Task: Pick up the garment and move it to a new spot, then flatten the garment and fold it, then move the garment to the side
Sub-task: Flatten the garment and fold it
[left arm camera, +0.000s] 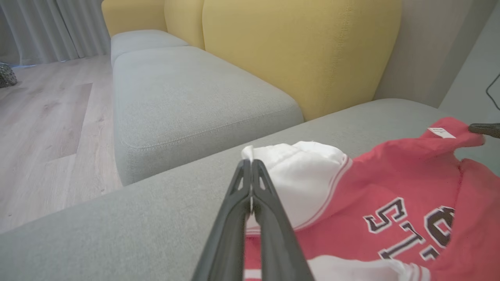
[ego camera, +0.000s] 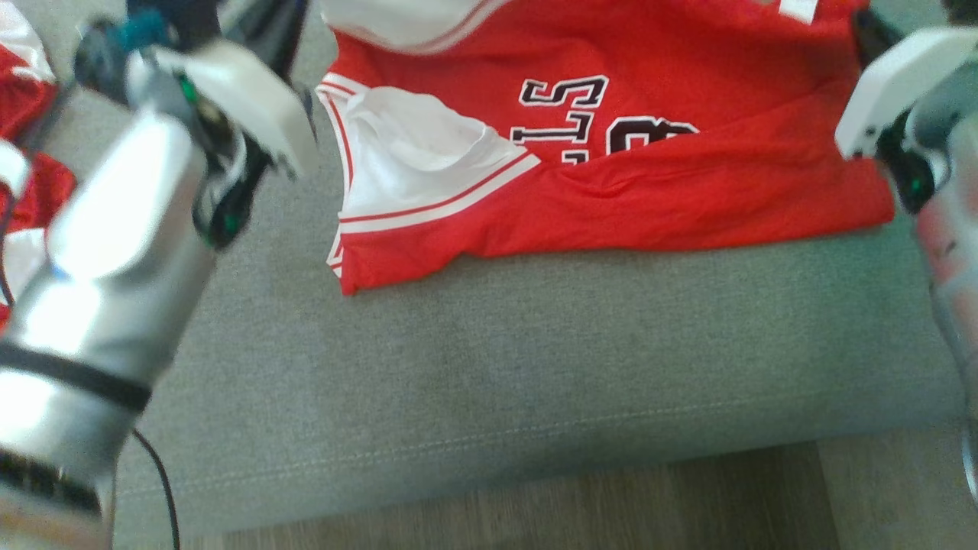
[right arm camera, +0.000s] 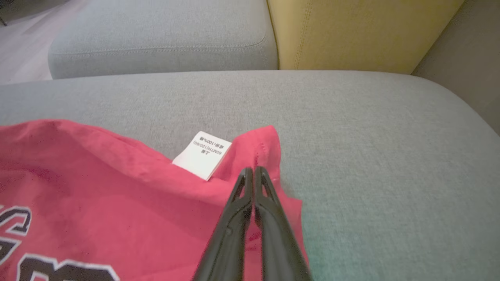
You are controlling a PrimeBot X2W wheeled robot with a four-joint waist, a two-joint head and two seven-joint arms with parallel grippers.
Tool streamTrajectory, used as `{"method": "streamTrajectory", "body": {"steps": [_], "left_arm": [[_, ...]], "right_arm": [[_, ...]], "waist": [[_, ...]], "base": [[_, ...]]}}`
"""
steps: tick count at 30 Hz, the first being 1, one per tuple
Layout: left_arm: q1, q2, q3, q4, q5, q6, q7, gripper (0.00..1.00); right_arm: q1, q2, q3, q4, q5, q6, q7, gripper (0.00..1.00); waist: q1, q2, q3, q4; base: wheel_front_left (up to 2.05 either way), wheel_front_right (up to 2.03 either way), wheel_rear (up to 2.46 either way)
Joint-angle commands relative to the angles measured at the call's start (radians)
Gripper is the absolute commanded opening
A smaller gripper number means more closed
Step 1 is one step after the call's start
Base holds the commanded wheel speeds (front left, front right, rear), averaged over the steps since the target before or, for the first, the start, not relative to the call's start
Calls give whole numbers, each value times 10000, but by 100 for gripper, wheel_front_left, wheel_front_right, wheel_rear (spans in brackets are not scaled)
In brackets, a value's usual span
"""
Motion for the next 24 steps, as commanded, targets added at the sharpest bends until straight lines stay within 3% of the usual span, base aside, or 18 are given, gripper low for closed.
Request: {"method": "streamTrajectory", "body": {"steps": [1,11,15,20,21,22,23,24], "left_arm": [[80,562,356,-713,-112,177,140,0],[3466,2100,446,-5695,-729,2074,1530,0],[4341,2457,425,-6852,-839,2700,1872,0],[5034,2501,329,-7421,-960,3104,1949,0],[5109,2468,298,-7421,-954,3147,1921,0],[5159,2436,259,-7392,-907,3192,1870,0],[5159,2436,259,-7392,-907,3192,1870,0],[5210,2384,215,-7338,-877,3227,1823,0]], "right_arm": [[232,-206,293,-484,181,-4,48,0],[2303,-1362,856,-2292,1836,-4,800,0],[2947,-1481,718,-2813,2174,-4,1082,0],[3534,-1446,512,-3330,2367,-4,1502,0],[3597,-1435,447,-3410,2354,-4,1541,5],[3646,-1419,366,-3482,2337,-4,1570,37],[3646,-1419,366,-3482,2337,-4,1570,37],[3684,-1395,267,-3552,2322,-4,1585,73]], "waist": [[0,-1,-265,-28],[0,-1,-602,8],[0,-1,-547,20],[0,-1,-377,18],[0,-1,-359,15],[0,-1,-348,13],[0,-1,-348,13],[0,-1,-343,11]], "base": [[0,0,0],[0,0,0],[0,0,0],[0,0,0],[0,0,0],[0,0,0],[0,0,0],[0,0,0]]}}
